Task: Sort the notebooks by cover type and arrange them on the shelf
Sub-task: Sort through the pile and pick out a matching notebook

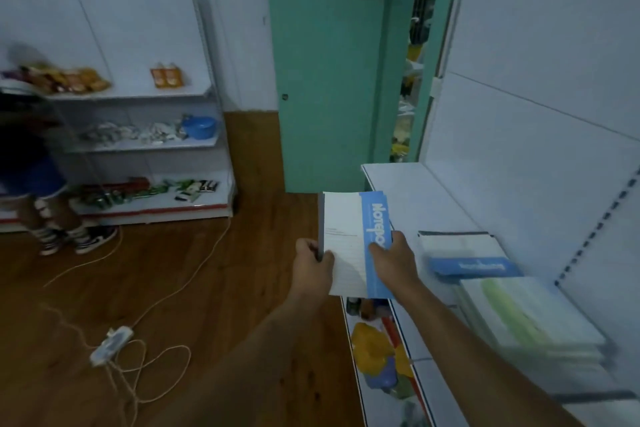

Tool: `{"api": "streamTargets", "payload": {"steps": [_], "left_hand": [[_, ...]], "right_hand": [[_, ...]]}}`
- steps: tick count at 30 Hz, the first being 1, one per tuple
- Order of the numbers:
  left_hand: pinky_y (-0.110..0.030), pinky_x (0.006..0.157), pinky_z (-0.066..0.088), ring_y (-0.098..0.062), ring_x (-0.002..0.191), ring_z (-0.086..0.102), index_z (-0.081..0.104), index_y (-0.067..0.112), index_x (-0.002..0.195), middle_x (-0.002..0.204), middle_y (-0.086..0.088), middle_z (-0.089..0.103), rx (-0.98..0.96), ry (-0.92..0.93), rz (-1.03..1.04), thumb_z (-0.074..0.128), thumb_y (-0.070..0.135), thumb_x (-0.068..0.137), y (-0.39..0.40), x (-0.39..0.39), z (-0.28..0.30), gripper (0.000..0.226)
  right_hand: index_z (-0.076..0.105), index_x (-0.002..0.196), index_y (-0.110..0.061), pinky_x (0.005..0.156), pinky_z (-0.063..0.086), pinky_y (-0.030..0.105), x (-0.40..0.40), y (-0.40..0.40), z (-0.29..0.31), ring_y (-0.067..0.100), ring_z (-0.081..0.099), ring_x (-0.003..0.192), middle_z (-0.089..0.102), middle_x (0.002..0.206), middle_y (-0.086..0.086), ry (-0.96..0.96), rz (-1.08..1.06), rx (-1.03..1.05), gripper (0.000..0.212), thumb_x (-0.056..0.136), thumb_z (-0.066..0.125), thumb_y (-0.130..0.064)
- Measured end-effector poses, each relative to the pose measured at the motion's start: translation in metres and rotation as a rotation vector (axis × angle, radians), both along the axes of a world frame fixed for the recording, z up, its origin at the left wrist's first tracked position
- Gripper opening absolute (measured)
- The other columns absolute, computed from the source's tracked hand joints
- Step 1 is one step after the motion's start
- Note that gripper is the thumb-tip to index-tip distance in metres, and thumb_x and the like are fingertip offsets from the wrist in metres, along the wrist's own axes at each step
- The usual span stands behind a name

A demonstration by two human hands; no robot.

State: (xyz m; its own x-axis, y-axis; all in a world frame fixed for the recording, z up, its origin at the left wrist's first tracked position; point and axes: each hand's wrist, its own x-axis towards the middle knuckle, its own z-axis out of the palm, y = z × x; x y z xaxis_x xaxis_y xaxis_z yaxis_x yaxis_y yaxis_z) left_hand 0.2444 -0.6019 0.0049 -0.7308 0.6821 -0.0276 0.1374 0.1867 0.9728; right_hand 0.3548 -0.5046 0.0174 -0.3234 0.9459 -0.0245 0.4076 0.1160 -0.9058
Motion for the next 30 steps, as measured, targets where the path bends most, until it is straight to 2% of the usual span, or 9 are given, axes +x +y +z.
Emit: {"api": "streamTargets", "payload": {"steps": [3,5,10,15,22,25,28,30], "left_hand": [[-0.032,0.068,0.057,-0.012,0.084,0.059,0.041,0.013,0.105,0.096,-0.001,0.056,0.035,-0.029,0.073,0.05,0.017,0.098,0.016,-0.036,-0.002,0.013],[-0.037,0.075,0.059,-0.013,0.089,0.061,0.04,0.014,0.107,0.098,0.001,0.056,0.029,-0.05,0.1,0.05,0.018,0.098,0.022,-0.057,-0.004,0.014],[-0.038,0.078,0.059,-0.013,0.093,0.062,0.04,0.017,0.107,0.104,0.001,0.057,0.042,-0.084,0.161,0.051,0.019,0.097,0.049,-0.125,-0.011,0.015],[-0.025,0.063,0.055,-0.01,0.088,0.062,0.041,0.015,0.108,0.101,0.002,0.056,0.067,-0.104,0.173,0.05,0.018,0.097,0.086,-0.205,-0.013,0.015],[-0.023,0.062,0.053,-0.008,0.087,0.06,0.038,0.016,0.11,0.1,0.005,0.055,0.094,-0.046,0.072,0.049,0.019,0.098,0.151,-0.319,0.004,0.016],[-0.019,0.06,0.052,-0.007,0.087,0.059,0.034,0.019,0.114,0.099,0.012,0.051,0.084,-0.015,-0.019,0.049,0.019,0.098,0.177,-0.348,0.003,0.022],[-0.015,0.059,0.05,-0.006,0.087,0.059,0.03,0.022,0.117,0.1,0.015,0.05,0.072,-0.012,-0.095,0.049,0.018,0.098,0.211,-0.36,-0.002,0.027],[-0.013,0.056,0.049,-0.005,0.087,0.057,0.028,0.023,0.117,0.1,0.016,0.048,0.075,-0.002,-0.142,0.048,0.019,0.099,0.236,-0.361,-0.003,0.028]], "right_hand": [[0.045,0.107,-0.014,0.05,0.036,0.022,-0.043,0.023,0.0,0.008,0.051,0.068,0.054,0.089,0.0,-0.012,0.077,-0.006,0.02,0.092,0.055,-0.022],[0.045,0.105,-0.015,0.05,0.036,0.022,-0.066,0.031,-0.003,0.006,0.052,0.069,0.056,0.092,0.001,-0.028,0.105,-0.016,0.019,0.092,0.055,-0.024],[0.045,0.109,-0.014,0.048,0.035,0.017,-0.142,0.065,-0.01,0.003,0.051,0.068,0.055,0.09,-0.002,-0.074,0.184,-0.033,0.021,0.094,0.054,-0.025],[0.046,0.112,-0.015,0.048,0.036,0.019,-0.222,0.102,-0.011,0.005,0.054,0.071,0.055,0.091,-0.003,-0.074,0.201,-0.027,0.022,0.095,0.052,-0.028],[0.047,0.111,-0.015,0.051,0.038,0.023,-0.328,0.161,0.005,0.009,0.056,0.071,0.055,0.086,-0.005,-0.039,0.132,-0.012,0.02,0.095,0.05,-0.025],[0.05,0.107,-0.013,0.052,0.043,0.024,-0.354,0.182,0.003,0.008,0.055,0.069,0.057,0.086,-0.003,-0.027,0.055,0.017,0.017,0.093,0.052,-0.023],[0.047,0.103,-0.023,0.061,0.051,0.032,-0.362,0.209,-0.002,0.012,0.059,0.072,0.059,0.088,-0.003,-0.05,-0.017,0.014,0.015,0.09,0.05,-0.03],[0.046,0.105,-0.021,0.057,0.047,0.029,-0.361,0.231,-0.003,0.011,0.057,0.073,0.059,0.092,-0.001,-0.045,-0.06,0.013,0.016,0.091,0.05,-0.027]]}}
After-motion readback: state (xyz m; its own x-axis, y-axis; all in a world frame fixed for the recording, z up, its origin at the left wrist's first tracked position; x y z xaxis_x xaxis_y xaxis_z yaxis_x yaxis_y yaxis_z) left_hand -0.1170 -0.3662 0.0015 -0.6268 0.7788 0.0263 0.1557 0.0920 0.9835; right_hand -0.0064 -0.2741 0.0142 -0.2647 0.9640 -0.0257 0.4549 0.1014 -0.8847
